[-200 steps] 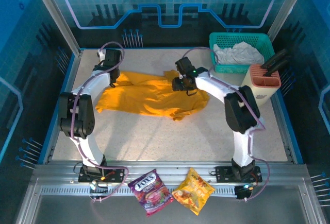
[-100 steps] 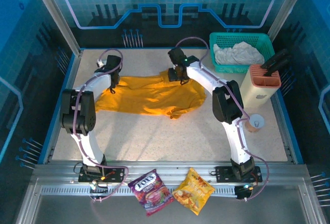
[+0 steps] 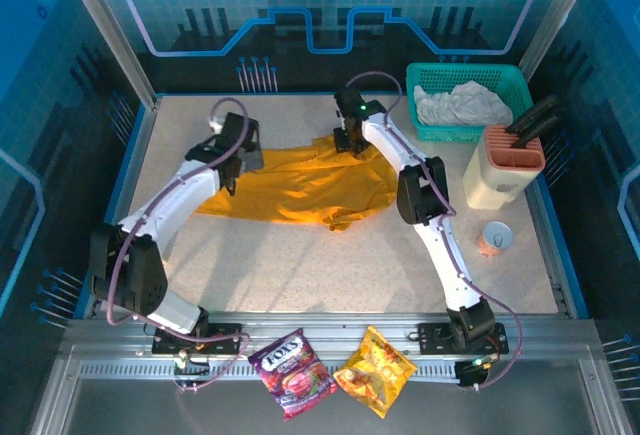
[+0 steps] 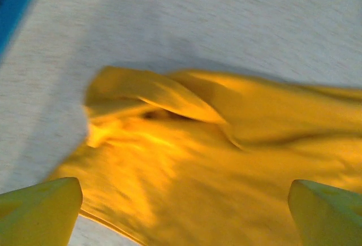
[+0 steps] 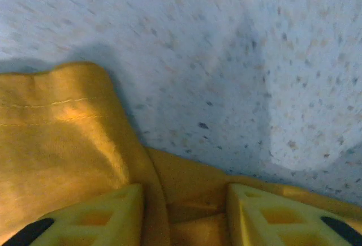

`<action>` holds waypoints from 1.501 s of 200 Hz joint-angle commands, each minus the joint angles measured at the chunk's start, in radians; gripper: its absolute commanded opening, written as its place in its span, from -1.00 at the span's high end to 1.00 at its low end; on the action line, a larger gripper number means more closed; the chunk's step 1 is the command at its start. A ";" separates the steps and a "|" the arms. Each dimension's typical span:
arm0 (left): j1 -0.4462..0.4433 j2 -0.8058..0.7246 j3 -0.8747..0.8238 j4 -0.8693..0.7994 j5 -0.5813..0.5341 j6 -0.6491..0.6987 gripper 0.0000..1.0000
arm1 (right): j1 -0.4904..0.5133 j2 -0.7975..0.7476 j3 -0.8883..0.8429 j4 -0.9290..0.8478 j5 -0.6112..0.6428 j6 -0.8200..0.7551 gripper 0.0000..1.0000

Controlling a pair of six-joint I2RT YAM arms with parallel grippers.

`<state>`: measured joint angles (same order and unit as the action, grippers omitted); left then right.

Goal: Fold and stack the t-shirts

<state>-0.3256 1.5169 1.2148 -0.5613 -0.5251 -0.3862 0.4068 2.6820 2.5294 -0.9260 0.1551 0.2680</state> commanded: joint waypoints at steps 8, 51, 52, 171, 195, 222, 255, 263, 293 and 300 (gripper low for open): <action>-0.112 0.072 -0.060 -0.047 0.140 -0.077 -0.72 | -0.015 0.002 0.026 -0.019 -0.075 0.006 0.34; -0.216 0.362 0.075 -0.006 0.206 -0.103 -0.57 | -0.016 0.002 0.007 -0.005 -0.090 0.021 0.83; -0.218 0.368 0.079 -0.006 0.207 -0.105 -0.57 | -0.017 0.001 0.007 -0.005 -0.089 0.022 0.85; -0.458 0.485 -0.154 -0.037 0.243 -0.222 -0.49 | -0.029 -0.114 -0.004 0.138 -0.023 -0.005 1.00; -0.493 0.463 -0.233 -0.029 0.259 -0.256 -0.49 | -0.026 -0.118 -0.004 0.194 0.007 -0.010 1.00; -0.539 0.444 -0.271 -0.035 0.269 -0.281 -0.49 | -0.018 -0.114 0.001 0.255 0.045 -0.015 1.00; -0.582 0.426 -0.285 -0.059 0.275 -0.305 -0.49 | -0.009 -0.091 0.034 0.304 0.115 -0.031 1.00; -0.589 0.418 -0.290 -0.064 0.279 -0.313 -0.49 | -0.005 -0.091 0.034 0.319 0.141 -0.039 1.00; -0.601 0.376 -0.323 -0.082 0.289 -0.336 -0.49 | 0.026 -0.134 -0.021 0.434 0.252 -0.119 1.00; -0.599 0.364 -0.332 -0.083 0.289 -0.342 -0.49 | 0.039 -0.152 -0.044 0.475 0.287 -0.146 1.00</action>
<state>-0.9005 1.8164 0.9981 -0.3729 -0.4133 -0.7006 0.4026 2.6007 2.5233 -0.6006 0.3088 0.2127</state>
